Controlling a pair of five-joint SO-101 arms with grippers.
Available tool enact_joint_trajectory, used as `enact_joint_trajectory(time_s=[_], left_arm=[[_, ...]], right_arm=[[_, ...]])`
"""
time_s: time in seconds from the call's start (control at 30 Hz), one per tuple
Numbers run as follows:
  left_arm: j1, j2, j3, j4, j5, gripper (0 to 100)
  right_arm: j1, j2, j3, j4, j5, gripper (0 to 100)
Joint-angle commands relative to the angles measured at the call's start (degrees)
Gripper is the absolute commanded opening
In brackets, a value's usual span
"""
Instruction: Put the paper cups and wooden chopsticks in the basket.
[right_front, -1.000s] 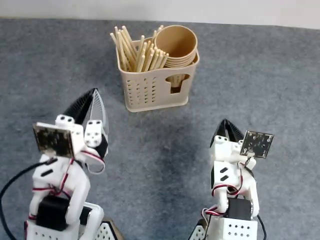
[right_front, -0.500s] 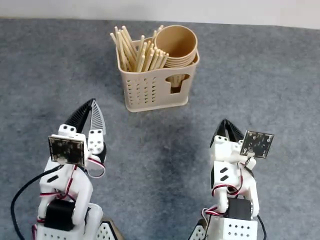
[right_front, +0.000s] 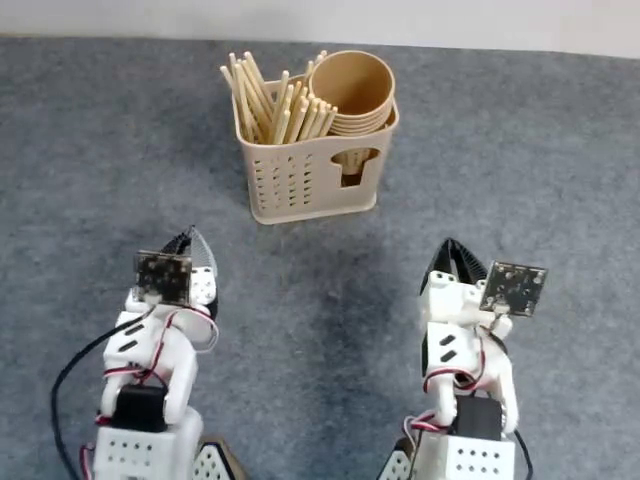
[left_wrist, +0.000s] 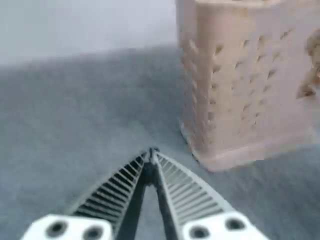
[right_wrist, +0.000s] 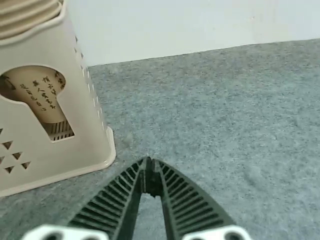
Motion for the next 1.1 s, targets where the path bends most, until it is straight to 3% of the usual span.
enact_joint_trajectory(time_s=[0.0, 0.47, 0.8, 1.07], left_arm=[[-2.2, -0.3, 1.3, -0.7, -0.5, 1], [-2.7, -0.3, 1.3, 22.3, -0.5, 1], [-2.8, -0.2, 1.3, 37.2, -0.5, 1], [-14.7, -0.2, 1.3, 41.0, -0.4, 1]], right_arm=[[-4.2, -0.7, 2.0, -1.0, 0.2, 0.6], [-18.9, -0.6, 6.1, -0.9, 0.3, 0.6], [-32.0, -0.6, 7.2, 6.7, 0.6, 0.6], [-32.9, -0.6, 7.3, 8.7, 0.6, 0.6]])
